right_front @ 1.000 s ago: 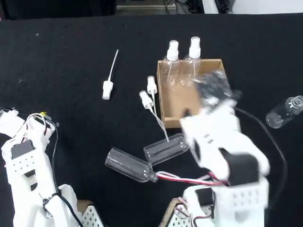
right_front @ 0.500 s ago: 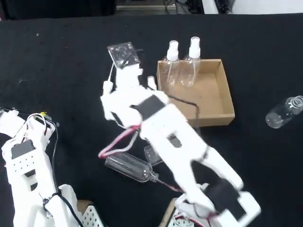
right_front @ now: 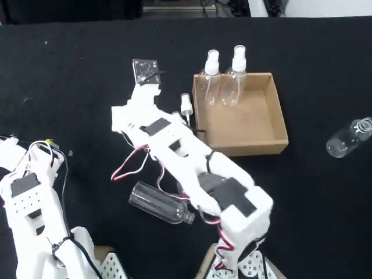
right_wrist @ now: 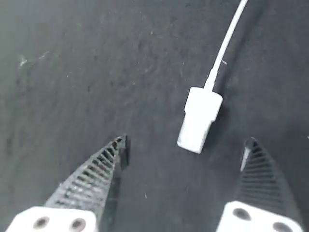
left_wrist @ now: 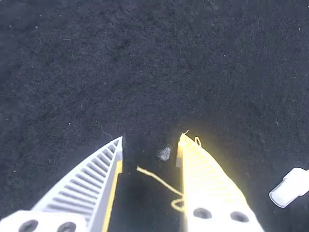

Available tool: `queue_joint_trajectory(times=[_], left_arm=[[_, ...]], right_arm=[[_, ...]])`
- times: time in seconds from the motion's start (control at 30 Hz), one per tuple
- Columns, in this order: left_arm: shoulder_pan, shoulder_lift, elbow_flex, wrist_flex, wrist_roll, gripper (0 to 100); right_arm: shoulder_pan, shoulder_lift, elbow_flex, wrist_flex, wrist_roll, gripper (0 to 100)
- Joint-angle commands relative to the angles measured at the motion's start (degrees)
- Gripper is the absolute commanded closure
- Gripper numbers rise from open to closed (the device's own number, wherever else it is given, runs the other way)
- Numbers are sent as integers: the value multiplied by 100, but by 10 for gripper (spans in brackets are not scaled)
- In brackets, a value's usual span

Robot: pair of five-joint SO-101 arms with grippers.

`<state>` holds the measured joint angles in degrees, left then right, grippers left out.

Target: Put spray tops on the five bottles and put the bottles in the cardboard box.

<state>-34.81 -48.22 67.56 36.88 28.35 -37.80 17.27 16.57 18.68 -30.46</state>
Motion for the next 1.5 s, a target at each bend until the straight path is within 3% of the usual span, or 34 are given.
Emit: queue_joint_trajectory(times=[0.0, 0.3, 0.57, 0.83, 1.13, 1.27, 1.37, 1.47], left_arm=[[-48, -105, -286, -132, 44, 819], [-31, -105, -286, -132, 44, 819], [-48, -105, -295, -132, 44, 819], [-57, -105, -303, -132, 44, 819], [-66, -105, -330, -132, 44, 819], [-66, -105, -330, -132, 44, 819], [-57, -105, -330, -132, 44, 819], [-40, -105, -330, -132, 44, 818]], right_arm=[[264, 295, -787, -211, -70, 673], [316, 1393, -2360, 1196, -88, 673], [167, 1446, -2651, 1846, -53, 681], [123, 1938, -2958, 1881, -44, 926], [149, 1560, -2985, 2954, 0, 987], [185, 1103, -2985, 4123, 853, 988], [167, 910, -2923, 5064, 1855, 988], [167, 611, -2440, 5354, 2980, 988]])
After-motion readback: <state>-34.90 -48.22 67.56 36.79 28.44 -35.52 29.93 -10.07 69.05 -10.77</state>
